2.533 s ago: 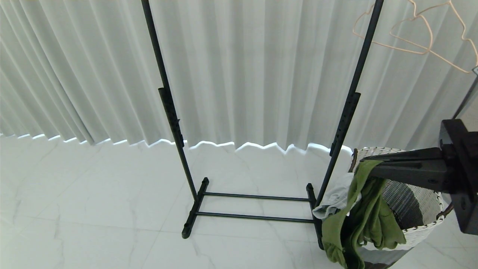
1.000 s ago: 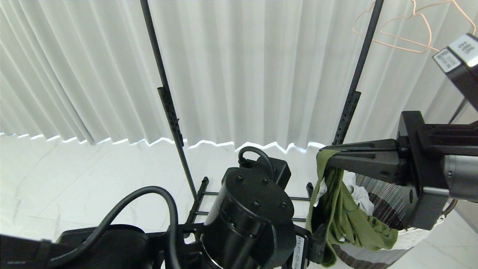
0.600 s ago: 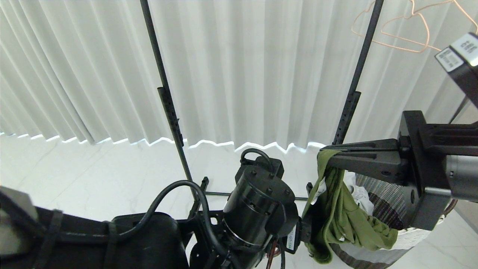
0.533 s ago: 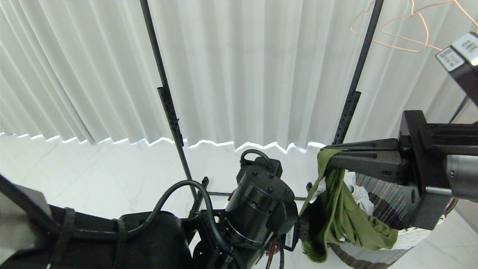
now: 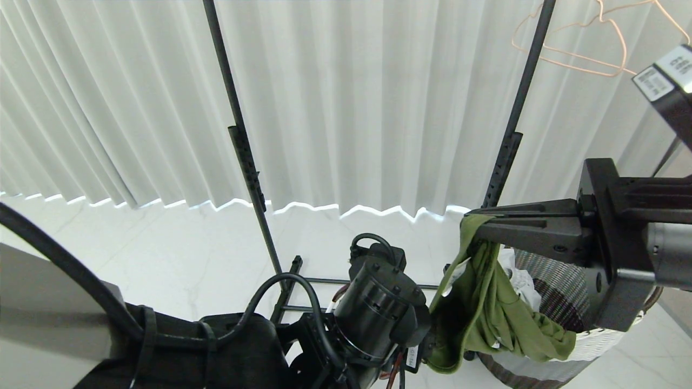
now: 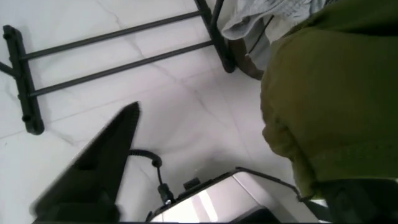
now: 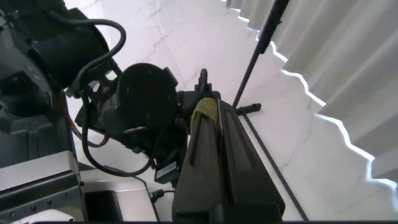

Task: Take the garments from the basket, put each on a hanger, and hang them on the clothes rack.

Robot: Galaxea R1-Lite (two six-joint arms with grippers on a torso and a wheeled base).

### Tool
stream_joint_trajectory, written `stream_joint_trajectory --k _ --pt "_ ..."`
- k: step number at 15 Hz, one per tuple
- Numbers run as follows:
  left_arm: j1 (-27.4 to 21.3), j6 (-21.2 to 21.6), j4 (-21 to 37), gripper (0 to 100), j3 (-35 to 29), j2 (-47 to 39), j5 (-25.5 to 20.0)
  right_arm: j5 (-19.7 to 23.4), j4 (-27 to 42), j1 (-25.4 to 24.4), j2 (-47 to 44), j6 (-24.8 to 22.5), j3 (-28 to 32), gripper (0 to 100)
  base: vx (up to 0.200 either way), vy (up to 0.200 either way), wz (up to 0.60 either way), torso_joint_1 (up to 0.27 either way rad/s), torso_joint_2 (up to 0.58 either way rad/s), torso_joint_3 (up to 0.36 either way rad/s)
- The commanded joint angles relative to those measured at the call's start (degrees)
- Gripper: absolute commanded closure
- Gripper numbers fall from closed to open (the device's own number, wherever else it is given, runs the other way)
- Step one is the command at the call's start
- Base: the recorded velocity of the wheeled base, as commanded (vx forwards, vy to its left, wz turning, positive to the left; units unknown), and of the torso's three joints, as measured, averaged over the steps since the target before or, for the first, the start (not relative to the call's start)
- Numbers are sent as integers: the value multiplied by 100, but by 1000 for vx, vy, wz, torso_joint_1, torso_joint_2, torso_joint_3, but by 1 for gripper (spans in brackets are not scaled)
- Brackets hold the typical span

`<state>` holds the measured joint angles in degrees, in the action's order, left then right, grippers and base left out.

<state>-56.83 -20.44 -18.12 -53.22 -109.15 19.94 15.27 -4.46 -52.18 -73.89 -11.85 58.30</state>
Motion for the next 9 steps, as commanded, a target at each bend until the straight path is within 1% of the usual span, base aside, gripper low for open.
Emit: stream_joint_trajectory --k 1,3,4,5,6,7,9 --pt "-12 -3 -8 100 49 26 62 -33 -2 -3 23 -2 -11 100 0 0 0 0 0 0" --pt "-118 14 -25 100 84 131 449 -288 -2 -3 59 -2 -64 100 0 0 0 0 0 0" --pt "-188 49 -25 100 154 333 598 -429 -11 6 111 -2 -152 100 0 0 0 0 0 0" --pt "-232 67 -25 100 207 483 616 -508 -11 6 138 -2 -205 100 0 0 0 0 0 0" --pt "-293 111 10 100 277 861 616 -640 -11 14 173 -2 -266 100 0 0 0 0 0 0" --pt "-364 374 80 100 357 1494 598 -877 -11 23 217 -2 -310 100 0 0 0 0 0 0" --pt "-372 981 537 100 321 2381 590 -1150 -64 23 226 -2 -301 100 0 0 0 0 0 0"
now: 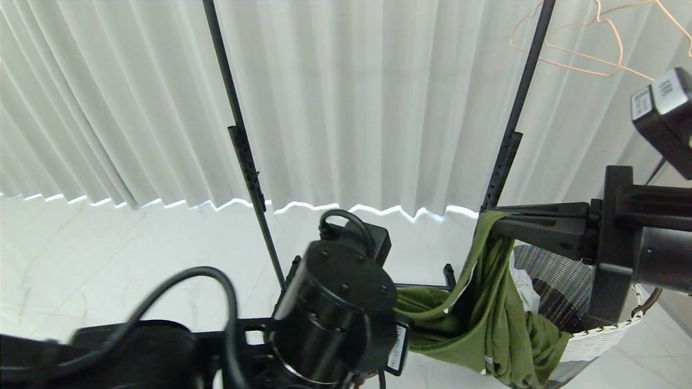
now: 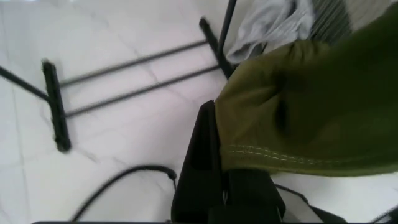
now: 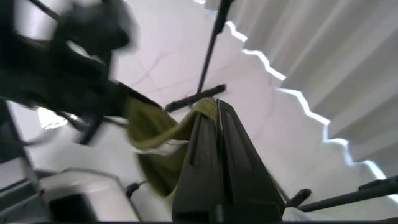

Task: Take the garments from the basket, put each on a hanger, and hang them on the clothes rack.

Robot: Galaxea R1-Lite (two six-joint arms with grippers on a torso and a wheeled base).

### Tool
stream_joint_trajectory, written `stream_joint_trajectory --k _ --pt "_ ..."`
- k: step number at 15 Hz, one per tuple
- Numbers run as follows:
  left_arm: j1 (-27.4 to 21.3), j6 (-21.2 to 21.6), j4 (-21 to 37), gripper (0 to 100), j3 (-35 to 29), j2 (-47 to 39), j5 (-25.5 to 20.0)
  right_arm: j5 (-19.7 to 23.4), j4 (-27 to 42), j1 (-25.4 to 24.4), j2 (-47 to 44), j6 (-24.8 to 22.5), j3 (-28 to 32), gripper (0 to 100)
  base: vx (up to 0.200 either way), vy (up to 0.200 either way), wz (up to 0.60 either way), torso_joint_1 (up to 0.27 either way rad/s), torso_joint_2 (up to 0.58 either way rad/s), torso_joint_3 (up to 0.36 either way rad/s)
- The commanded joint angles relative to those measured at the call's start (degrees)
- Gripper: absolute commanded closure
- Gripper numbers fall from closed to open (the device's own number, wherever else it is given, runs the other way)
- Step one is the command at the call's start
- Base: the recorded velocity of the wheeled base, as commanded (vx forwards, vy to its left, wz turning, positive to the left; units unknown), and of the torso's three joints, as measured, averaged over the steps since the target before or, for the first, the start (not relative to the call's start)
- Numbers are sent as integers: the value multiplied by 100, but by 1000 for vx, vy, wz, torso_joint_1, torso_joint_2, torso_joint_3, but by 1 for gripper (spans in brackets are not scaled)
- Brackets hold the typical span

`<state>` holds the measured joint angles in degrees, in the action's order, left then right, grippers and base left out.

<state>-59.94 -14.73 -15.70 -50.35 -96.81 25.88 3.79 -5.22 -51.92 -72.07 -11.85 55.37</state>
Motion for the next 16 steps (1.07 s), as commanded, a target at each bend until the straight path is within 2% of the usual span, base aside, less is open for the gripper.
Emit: stream_joint_trajectory --k 1,2,6,8,10,11,14,16 --pt "-53 638 524 100 -19 1524 -4 -80 -111 6 44 -2 -9 100 0 0 0 0 0 0" --pt "-62 796 700 100 -72 1832 -4 -142 -243 6 35 -2 -17 100 0 0 0 0 0 0" --pt "-53 893 1517 100 -573 2403 49 -783 -542 314 141 -2 -35 100 0 0 0 0 0 0" --pt "-9 1130 2089 100 -1680 2280 145 -836 -524 323 396 -10 -44 100 0 0 0 0 0 0" --pt "228 1481 2757 100 -2541 2060 743 -889 -542 323 536 -28 -35 100 0 0 0 0 0 0" --pt "308 1701 2959 100 -2717 2016 1077 -1003 -542 323 598 -37 -26 100 0 0 0 0 0 0" --pt "264 2035 3064 100 -2383 2245 1209 -1126 -568 323 659 -142 53 100 0 0 0 0 0 0" --pt "220 2281 3055 100 -2612 2333 1209 -1126 -603 323 677 -327 273 100 0 0 0 0 0 0"
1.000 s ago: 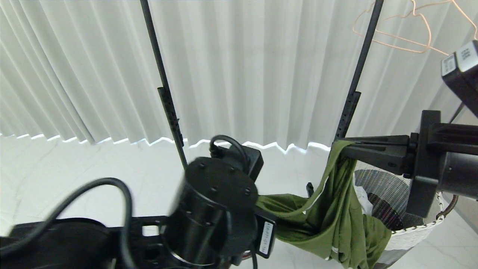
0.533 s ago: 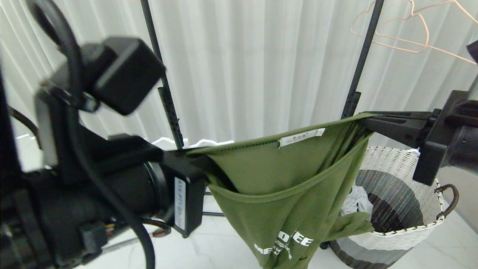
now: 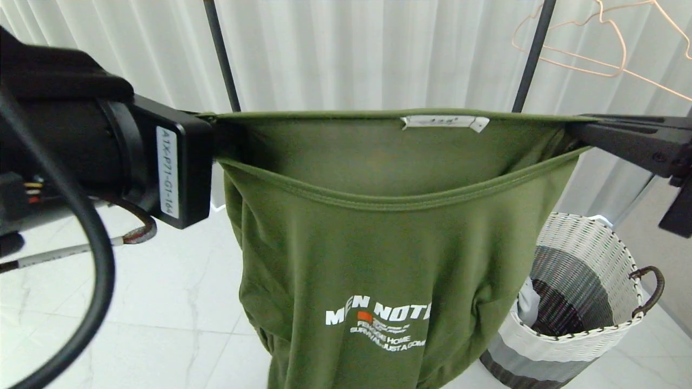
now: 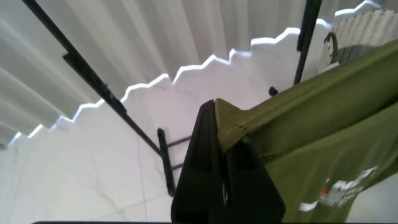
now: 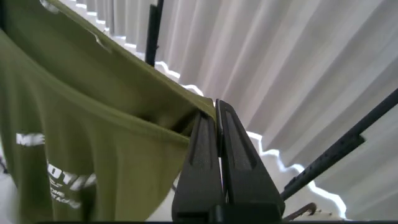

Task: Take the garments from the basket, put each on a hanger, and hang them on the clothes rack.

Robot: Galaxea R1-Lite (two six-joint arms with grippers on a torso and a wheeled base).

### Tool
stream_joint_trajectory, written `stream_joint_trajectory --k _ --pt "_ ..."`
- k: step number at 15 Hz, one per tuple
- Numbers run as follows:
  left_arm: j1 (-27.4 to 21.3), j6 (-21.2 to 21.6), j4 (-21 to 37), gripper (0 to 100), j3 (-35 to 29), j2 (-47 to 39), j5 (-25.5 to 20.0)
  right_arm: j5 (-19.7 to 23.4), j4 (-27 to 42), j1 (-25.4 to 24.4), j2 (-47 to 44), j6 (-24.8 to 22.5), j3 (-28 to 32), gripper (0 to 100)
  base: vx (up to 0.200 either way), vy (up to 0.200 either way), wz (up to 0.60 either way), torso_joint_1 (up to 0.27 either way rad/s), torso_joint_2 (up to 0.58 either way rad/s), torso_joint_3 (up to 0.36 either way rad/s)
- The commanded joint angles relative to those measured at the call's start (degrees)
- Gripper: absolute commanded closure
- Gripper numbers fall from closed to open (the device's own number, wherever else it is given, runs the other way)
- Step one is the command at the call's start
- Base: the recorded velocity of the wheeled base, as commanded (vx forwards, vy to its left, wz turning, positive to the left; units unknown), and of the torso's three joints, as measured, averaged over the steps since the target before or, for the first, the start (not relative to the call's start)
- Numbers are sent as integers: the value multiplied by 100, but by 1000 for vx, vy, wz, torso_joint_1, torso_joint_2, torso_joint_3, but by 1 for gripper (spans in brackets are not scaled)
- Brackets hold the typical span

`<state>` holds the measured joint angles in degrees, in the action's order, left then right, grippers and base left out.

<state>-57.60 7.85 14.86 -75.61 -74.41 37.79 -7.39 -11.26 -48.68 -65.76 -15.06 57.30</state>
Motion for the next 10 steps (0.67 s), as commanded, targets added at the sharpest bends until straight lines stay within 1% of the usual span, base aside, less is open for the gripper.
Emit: stream_joint_trajectory --k 1,2,4,5,7,8,9,10 --pt "-14 138 8 100 -358 85 18 0 19 -1 28 -85 265 100 0 0 0 0 0 0" --pt "-14 419 8 100 -517 93 27 9 45 -1 -16 -129 484 100 0 0 0 0 0 0" --pt "-14 1061 8 100 -508 190 18 9 177 -1 -174 -156 959 100 0 0 0 0 0 0" --pt "-14 1298 -1 100 -552 190 9 0 432 -1 -227 -164 1223 100 0 0 0 0 0 0" --pt "-102 1359 -18 100 -851 85 -9 -17 1091 7 -95 -226 1627 100 0 0 0 0 0 0" --pt "-102 1359 -18 100 -851 85 -9 -17 1091 7 -95 -226 1627 100 0 0 0 0 0 0" --pt "-331 1236 -106 100 -1448 -267 -9 -35 2199 -1 309 -226 2005 100 0 0 0 0 0 0" --pt "-410 1184 -212 100 -1773 -487 -9 9 2840 -19 555 -235 2172 100 0 0 0 0 0 0"
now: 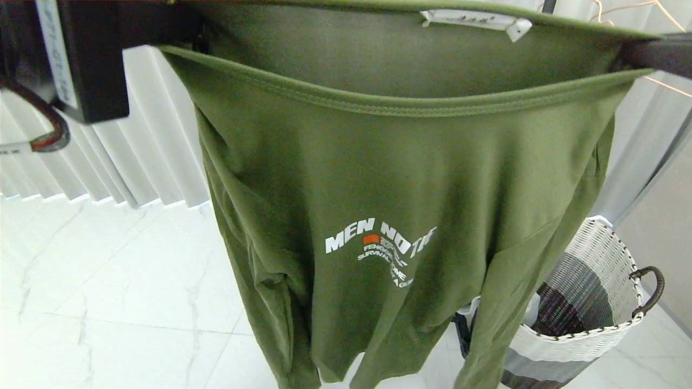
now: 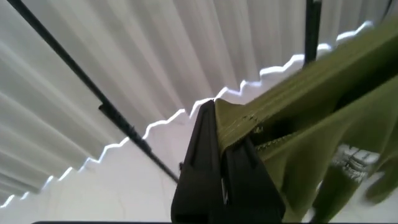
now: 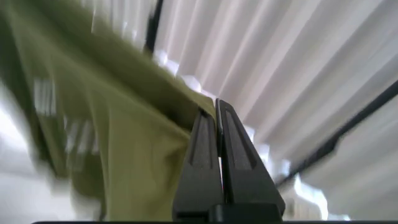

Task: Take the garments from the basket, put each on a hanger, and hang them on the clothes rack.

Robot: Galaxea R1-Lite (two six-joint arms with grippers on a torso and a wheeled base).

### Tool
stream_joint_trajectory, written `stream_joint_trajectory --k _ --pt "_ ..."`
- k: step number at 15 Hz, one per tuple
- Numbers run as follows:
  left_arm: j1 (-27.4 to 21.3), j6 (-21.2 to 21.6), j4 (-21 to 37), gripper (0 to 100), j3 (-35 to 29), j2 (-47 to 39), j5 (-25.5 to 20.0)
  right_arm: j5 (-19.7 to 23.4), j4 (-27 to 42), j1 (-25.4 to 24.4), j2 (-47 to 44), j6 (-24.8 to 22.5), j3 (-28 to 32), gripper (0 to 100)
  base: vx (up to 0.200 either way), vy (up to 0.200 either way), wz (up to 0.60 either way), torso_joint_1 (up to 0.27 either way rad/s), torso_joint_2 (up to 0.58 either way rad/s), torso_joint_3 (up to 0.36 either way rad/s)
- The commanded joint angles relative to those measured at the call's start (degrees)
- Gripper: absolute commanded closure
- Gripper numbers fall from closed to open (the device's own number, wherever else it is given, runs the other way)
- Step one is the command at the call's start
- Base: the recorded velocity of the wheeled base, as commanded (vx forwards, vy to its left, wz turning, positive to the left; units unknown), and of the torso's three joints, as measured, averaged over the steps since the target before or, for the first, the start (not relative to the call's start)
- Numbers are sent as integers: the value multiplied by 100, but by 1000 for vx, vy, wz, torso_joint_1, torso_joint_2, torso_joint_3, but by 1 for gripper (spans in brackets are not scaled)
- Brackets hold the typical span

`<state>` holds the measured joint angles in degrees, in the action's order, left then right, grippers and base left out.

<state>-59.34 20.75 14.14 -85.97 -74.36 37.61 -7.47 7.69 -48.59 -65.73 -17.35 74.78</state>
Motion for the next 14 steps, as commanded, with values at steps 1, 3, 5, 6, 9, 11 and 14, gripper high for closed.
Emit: stream_joint_trajectory --k 1,3,5,6,9,11,14 --pt "-236 -115 -236 100 -1045 -711 18 44 1507 -98 764 -23 538 100 0 0 0 0 0 0" --pt "-209 -124 -298 100 -1546 -1098 27 246 2201 -353 1106 -278 591 100 0 0 0 0 0 0" --pt "-209 -124 -298 100 -2012 -1493 27 281 2492 -652 1247 -357 555 100 0 0 0 0 0 0" --pt "-209 -124 -298 100 -2187 -1634 27 281 2492 -775 1238 -357 547 100 0 0 0 0 0 0" --pt "-227 -124 -298 100 -2293 -1748 45 273 2483 -854 1177 -357 520 100 0 0 0 0 0 0" --pt "-279 -124 -272 100 -2231 -1731 54 264 2342 -854 1168 -357 406 100 0 0 0 0 0 0" --pt "-394 -124 -61 100 -2003 -1564 80 202 1692 -819 975 -313 222 100 0 0 0 0 0 0"
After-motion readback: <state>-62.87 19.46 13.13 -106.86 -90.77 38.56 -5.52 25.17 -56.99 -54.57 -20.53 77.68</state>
